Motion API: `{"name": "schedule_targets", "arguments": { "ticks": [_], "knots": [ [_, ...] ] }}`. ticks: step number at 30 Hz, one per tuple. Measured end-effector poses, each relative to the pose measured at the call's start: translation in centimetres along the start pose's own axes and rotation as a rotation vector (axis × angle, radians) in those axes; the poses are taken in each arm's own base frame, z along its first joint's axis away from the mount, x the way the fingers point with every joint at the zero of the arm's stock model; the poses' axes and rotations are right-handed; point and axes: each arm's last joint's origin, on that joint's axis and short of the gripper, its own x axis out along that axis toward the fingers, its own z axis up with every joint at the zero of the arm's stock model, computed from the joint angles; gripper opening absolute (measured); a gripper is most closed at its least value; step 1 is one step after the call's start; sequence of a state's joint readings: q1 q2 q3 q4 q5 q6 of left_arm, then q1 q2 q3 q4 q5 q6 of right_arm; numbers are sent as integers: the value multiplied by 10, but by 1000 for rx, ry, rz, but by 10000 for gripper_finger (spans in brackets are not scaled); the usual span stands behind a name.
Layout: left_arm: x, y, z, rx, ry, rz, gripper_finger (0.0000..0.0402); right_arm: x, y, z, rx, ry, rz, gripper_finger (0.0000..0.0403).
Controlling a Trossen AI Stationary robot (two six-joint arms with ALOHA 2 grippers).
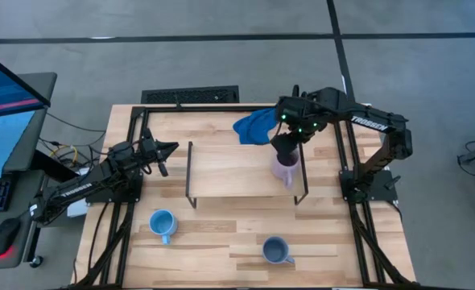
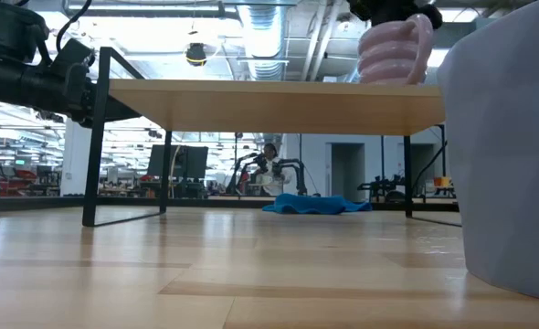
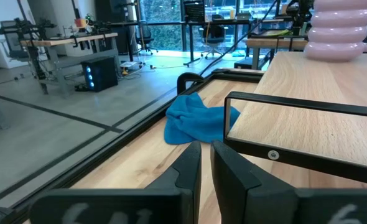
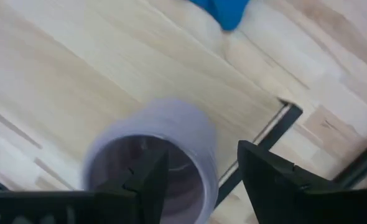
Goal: Stack small to large cups/mugs on shelf
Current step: Put the violet mug on the shelf, then put the blue mug on the shelf
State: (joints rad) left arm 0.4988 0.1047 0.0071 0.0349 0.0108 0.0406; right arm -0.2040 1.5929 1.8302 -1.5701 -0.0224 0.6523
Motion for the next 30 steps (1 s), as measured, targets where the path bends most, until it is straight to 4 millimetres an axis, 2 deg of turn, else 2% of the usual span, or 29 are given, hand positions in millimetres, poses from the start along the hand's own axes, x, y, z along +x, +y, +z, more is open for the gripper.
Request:
{"name": "schedule_targets", "arguments": {
  "ticks": [11,19,25,30],
  "knots": [
    [0,1,0,0,2,33,27,-43,-2,5,-52,-177,47,212],
    [0,1,0,0,3,34,27,-77,-16,14,-114,-459,-128,210],
    [0,1,0,0,2,34,27,-101,-10,22,-282,-751,-279,210],
    [0,1,0,0,2,34,27,-127,3,15,-390,-955,-184,210]
  ]
}}
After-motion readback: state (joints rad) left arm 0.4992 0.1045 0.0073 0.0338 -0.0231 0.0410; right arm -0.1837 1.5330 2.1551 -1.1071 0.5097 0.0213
